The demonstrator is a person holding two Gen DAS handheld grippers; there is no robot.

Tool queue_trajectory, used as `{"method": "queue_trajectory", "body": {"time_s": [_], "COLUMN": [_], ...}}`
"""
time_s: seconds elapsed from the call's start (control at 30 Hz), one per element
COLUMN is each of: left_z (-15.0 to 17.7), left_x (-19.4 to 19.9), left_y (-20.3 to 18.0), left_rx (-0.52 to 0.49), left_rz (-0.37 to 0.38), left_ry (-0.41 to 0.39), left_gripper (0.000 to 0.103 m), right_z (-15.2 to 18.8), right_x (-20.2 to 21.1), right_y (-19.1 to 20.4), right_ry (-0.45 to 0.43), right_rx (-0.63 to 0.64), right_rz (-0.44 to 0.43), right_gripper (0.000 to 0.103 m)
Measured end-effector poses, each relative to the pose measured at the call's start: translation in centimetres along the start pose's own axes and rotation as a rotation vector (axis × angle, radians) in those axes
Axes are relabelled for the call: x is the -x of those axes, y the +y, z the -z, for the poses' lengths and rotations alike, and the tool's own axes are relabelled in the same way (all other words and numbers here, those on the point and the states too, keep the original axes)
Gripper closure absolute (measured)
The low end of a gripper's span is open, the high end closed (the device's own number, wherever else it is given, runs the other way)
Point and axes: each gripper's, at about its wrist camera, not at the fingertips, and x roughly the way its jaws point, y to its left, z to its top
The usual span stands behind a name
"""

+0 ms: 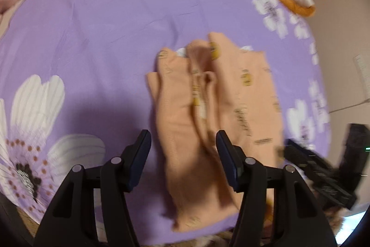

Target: Fold small clothes

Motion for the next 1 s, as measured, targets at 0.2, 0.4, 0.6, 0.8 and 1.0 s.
{"method": "queue_trajectory", "body": {"time_s": [0.2,0.4,0.6,0.8,1.0], "left_z": [-0.8,-1.4,-1.5,-0.7,-0.1], "left_x": [1.3,-3.5,-4.2,-0.9,2.8], "left_y": [-2.9,-3.9,-4.2,-4.5,-4.1], "left_rx": [-0.076,-0.088,-0.044,-0.019,-0.041], "left_rz": [0.101,0.072,0.098,0.107,0.115], "left_ry": [-0.042,0.061,0.045,-0.049,-0.112], "left_gripper": [0.036,0.038,0.082,0.09,0.09], "right_z": [0.2,0.5,0.8,0.8,0.6], "right_x": [0.3,0.9,1.0,1.2,1.6], "right_y": [-0.3,-0.6,-1.0,-0.8,-0.7], "right_ry": [0.002,-0.011,-0.012,-0.016,-0.035], "right_rx": [-0.016,-0.031,-0.042,-0.044,-0.038], "right_rz": [0.01,0.017,0.024,0.024,0.018], "right_gripper": [0.043,0.043,0.043,0.043,0.043]}}
